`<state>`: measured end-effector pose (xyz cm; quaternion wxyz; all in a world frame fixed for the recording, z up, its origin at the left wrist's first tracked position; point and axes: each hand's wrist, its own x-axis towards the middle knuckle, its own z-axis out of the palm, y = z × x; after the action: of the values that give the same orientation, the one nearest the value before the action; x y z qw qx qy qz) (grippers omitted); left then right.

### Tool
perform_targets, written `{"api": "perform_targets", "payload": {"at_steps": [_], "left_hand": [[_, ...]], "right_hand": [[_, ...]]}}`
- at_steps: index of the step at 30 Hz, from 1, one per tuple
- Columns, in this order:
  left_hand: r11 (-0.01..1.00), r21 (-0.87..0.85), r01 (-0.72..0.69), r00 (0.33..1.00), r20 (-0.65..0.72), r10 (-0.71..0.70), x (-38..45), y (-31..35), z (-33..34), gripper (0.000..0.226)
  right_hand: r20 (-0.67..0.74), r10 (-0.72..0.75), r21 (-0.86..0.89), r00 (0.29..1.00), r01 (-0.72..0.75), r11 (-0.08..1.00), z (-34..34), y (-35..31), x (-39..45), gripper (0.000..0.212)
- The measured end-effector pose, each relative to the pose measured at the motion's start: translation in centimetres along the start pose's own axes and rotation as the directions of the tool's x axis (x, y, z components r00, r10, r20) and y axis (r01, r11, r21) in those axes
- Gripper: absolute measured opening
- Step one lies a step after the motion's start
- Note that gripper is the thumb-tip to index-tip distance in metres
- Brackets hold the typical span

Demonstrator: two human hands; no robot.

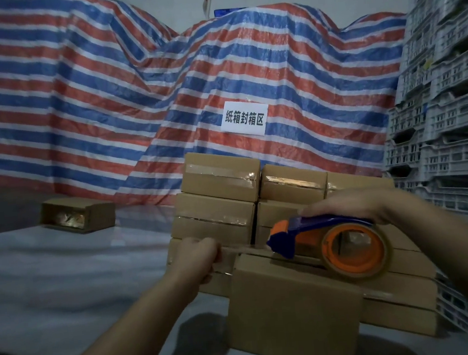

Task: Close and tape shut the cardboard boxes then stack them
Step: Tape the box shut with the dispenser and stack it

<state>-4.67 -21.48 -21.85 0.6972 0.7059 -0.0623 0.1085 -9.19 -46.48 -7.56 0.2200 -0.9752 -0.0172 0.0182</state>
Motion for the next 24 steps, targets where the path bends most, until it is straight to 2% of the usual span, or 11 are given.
{"api": "perform_targets", "payload": {"at_steps": [2,5,9,12,15,17,21,24], "left_hand": [[0.998,0.046,-0.040,0.999,0.013,0.039,0.1,-0.6,-0.2,0.009],[0.997,0.038,-0.062,0.998,-0.012,0.062,0.6,-1.6,-0.2,0.006],[0.993,0.080,-0.084,0.996,-0.028,0.087,0.9,-2.1,0.1,0.014],[0.997,0.034,-0.063,0.997,-0.037,0.065,1.1,-2.6,0.2,0.018],[0.990,0.126,0.069,0.997,0.019,-0.072,0.4,-3.3,1.1,0.017],[0.978,0.124,0.169,0.979,0.090,-0.181,-0.3,-3.6,2.0,0.018],[0.956,0.075,0.282,0.946,0.143,-0.290,-1.0,-3.0,2.4,0.010],[0.943,0.122,0.310,0.933,0.155,-0.326,-1.1,-2.3,2.2,0.019]], "right_hand": [[0.005,0.043,-0.117,0.999,-0.042,0.992,0.1,-1.1,0.5,0.045],[-0.029,0.059,-0.200,0.998,-0.064,0.978,0.5,-1.5,1.2,0.054],[-0.051,0.064,-0.226,0.997,-0.074,0.971,0.6,-1.5,1.5,0.054],[-0.027,0.077,-0.206,0.997,-0.080,0.975,0.6,-1.6,1.6,0.051],[-0.019,0.082,-0.167,0.996,-0.084,0.982,0.7,-1.6,1.6,0.049],[-0.017,0.065,-0.178,0.998,-0.066,0.982,0.7,-1.5,1.5,0.048],[-0.011,0.049,-0.143,0.999,-0.050,0.988,0.7,-1.4,1.2,0.045],[-0.020,0.050,-0.146,0.999,-0.053,0.988,0.8,-1.5,1.0,0.047]]}}
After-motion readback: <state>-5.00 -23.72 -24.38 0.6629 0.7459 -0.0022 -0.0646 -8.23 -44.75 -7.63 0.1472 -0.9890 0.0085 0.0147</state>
